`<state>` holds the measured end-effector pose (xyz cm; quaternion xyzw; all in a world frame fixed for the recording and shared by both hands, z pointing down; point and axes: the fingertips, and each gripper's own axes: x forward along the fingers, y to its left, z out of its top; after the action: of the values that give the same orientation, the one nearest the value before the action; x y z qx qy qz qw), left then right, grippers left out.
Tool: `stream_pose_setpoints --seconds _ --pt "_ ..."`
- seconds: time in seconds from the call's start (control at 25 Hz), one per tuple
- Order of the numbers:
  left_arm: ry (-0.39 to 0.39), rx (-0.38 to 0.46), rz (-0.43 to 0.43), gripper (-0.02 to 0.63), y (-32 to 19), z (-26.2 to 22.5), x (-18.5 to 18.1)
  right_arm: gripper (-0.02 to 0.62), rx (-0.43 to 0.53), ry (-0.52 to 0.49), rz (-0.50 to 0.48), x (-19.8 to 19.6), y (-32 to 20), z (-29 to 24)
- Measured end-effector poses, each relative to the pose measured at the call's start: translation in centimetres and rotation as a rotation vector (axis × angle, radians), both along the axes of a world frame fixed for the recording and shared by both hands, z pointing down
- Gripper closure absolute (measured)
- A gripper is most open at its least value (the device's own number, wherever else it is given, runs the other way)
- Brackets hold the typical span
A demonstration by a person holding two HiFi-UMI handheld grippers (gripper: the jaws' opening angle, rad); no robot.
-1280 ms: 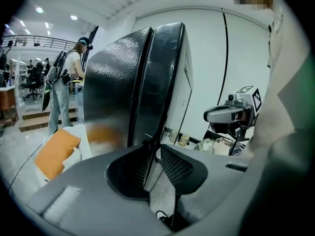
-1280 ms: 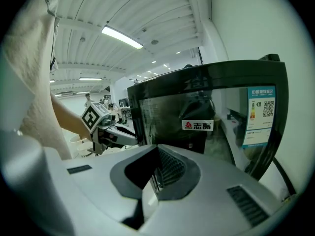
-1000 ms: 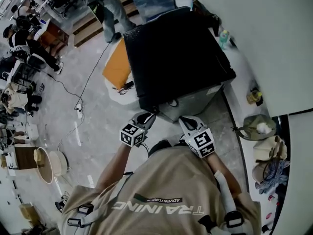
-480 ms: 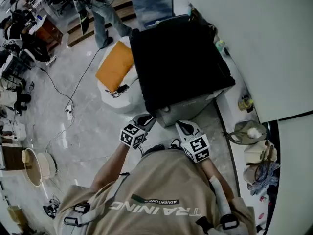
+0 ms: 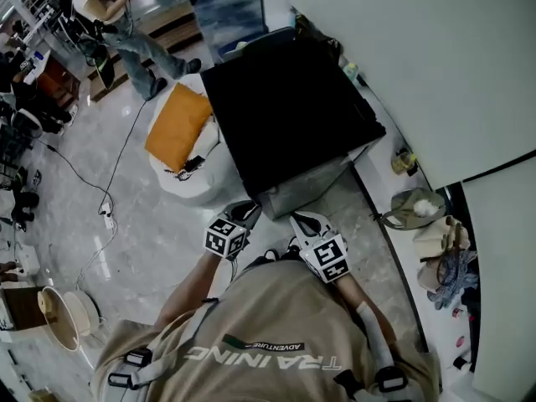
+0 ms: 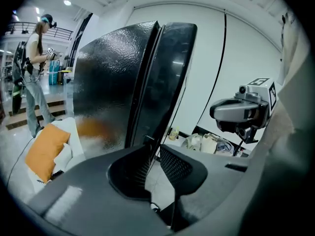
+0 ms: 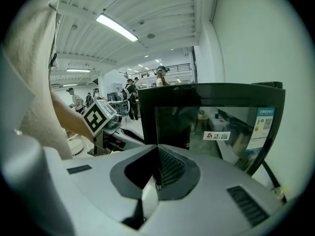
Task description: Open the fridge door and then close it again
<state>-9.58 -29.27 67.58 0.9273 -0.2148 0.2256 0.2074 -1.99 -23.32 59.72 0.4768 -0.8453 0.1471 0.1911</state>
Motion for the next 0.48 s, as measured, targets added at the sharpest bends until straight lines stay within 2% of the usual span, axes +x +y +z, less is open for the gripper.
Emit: stream_pose_setpoints --seconds 0.48 --pt "-0.015 -0.012 0.022 0.554 0.0 0.1 0.5 0.600 -0.041 -0.020 0.083 -0.1 1.9 1.0"
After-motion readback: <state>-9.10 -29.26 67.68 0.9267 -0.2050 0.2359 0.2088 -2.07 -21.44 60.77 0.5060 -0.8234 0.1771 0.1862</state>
